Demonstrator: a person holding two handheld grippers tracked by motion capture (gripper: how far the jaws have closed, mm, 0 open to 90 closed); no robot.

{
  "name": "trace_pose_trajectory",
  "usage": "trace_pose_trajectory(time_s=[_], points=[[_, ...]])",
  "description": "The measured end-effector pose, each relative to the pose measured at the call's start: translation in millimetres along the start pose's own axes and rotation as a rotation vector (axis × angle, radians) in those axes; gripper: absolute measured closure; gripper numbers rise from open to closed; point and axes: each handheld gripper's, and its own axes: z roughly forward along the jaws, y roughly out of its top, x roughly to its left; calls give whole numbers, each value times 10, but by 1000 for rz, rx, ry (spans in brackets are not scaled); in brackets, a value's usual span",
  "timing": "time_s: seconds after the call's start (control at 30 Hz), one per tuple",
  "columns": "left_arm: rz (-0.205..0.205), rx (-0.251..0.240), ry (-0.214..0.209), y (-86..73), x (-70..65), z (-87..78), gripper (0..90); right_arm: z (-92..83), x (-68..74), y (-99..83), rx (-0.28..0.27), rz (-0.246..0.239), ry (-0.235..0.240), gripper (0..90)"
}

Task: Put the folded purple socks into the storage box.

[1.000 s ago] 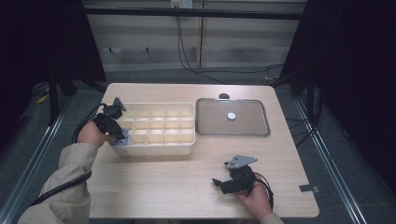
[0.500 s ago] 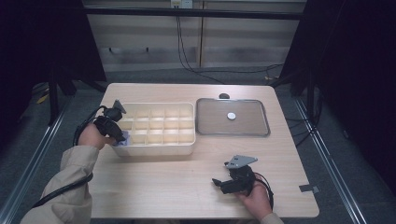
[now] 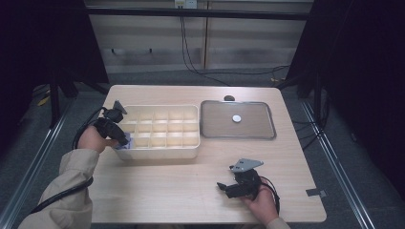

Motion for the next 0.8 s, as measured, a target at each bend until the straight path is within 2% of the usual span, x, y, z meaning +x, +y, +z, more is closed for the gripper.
trace_pose_trajectory(time_s=[0.23, 0.8], points=[[-19, -13, 5, 24, -9, -113, 630, 0, -1, 0, 0, 0, 0, 203], [-26, -35, -7, 17, 36, -308, 623, 1, -2, 0, -2, -2, 0, 203]])
